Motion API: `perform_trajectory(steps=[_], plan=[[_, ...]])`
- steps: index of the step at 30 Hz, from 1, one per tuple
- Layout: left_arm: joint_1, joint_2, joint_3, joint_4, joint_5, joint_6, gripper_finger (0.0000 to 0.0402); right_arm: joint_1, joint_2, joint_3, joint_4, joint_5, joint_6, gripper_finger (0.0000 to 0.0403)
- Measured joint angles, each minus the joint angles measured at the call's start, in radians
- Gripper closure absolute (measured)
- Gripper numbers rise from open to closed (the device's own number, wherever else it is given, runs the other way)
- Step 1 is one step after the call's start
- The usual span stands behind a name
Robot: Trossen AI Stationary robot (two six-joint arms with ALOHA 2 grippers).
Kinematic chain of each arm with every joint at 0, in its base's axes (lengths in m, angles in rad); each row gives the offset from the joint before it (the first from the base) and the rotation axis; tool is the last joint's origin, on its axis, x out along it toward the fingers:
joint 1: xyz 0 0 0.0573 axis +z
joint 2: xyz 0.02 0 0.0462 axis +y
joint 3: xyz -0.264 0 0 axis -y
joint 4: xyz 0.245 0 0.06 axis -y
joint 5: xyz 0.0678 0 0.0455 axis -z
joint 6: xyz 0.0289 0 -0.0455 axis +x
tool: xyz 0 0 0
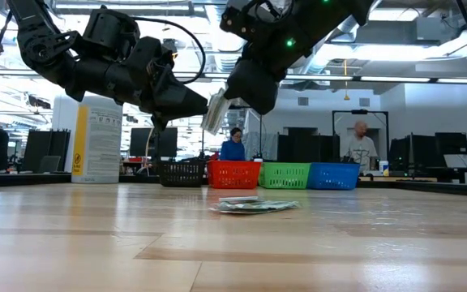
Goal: Pick & Place First Aid Supplies
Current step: Put the green bandage pack into the red bin
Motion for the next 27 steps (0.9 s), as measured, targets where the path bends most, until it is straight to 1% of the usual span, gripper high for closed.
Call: perform_trajectory(steps=[5, 16, 22, 27], plan=[[0.0, 0.0, 0.0, -0.001, -0.004, 0.038, 0.0293, 0.009, 0.0, 0.0, -0.003, 0.0, 0.011, 0.0402], [0.0, 0.0, 0.0, -0.007, -0.004, 0.041, 0.0293, 0.019, 0.0, 0.0, -0.006, 0.001, 0.011, 0.0402], [0.0, 0.0, 0.0, -0.007, -0.004, 0.041, 0.0293, 0.001, 0.0, 0.0, 0.005, 0.085, 0.007, 0.0402], [0.0, 0.0, 0.0, -0.006, -0.004, 0.041, 0.0293, -0.022, 0.0, 0.002, 0.067, 0.092, -0.001, 0.0402]])
